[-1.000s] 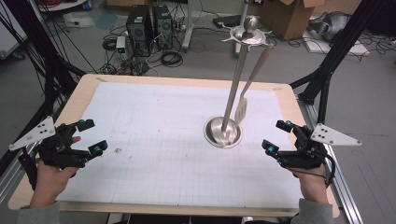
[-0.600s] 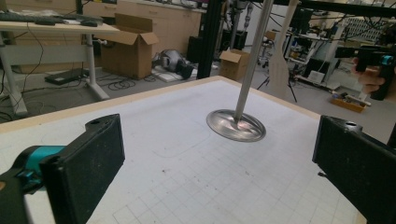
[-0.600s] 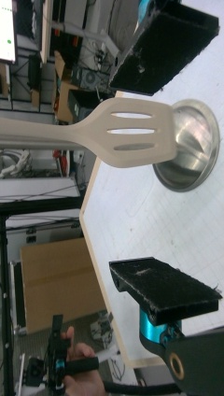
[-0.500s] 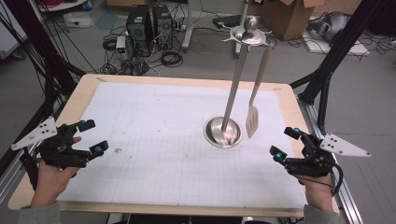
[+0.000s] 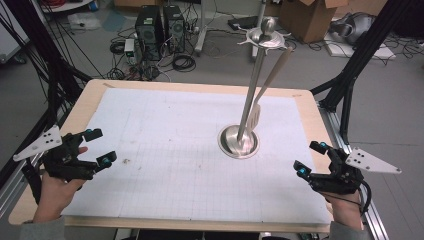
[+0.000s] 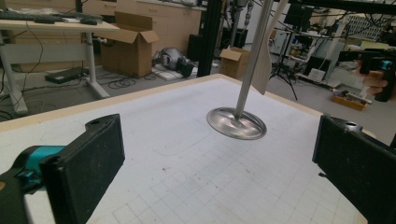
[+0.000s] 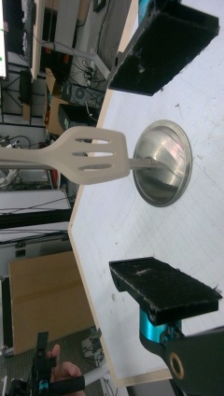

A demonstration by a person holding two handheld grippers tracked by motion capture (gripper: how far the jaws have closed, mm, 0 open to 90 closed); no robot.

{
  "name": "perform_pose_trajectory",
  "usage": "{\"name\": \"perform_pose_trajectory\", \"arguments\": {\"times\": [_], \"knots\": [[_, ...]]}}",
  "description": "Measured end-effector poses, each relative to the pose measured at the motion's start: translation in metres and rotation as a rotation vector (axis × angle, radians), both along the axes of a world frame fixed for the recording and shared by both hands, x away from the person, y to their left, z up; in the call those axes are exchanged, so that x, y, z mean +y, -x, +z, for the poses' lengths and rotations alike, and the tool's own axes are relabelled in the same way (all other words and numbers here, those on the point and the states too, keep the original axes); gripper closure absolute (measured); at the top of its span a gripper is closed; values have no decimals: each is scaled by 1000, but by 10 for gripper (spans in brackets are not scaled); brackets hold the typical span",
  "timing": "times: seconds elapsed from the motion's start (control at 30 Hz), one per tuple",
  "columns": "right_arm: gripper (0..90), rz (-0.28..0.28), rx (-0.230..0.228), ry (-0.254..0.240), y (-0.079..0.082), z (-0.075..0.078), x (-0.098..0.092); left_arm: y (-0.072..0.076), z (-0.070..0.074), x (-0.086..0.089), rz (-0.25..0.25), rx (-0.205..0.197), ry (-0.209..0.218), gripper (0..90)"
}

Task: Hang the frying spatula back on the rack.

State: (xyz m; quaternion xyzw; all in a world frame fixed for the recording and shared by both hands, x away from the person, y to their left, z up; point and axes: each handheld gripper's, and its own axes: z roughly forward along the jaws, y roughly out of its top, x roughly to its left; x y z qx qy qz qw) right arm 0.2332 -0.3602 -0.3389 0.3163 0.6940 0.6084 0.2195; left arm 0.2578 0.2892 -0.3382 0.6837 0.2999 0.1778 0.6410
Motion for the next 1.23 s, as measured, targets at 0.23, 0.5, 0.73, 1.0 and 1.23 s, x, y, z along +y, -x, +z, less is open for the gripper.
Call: {"name": "perform_pose_trajectory", "arguments": {"times": [0.23,0.5,0.73,1.0,1.23], "knots": [[107,-4,0,-10,6,0,-5,0,0,0,-1,-3,-1,27],[107,-31,3,-27,13,-1,-14,1,0,-1,-3,-4,-1,27],[107,-40,10,-29,14,-4,-20,1,0,-2,-5,-2,-7,27],[107,-43,29,-41,15,-9,-27,0,-3,-1,0,6,-4,27],[107,-27,25,-50,12,-10,-25,-2,-5,-3,6,15,-17,27]]}}
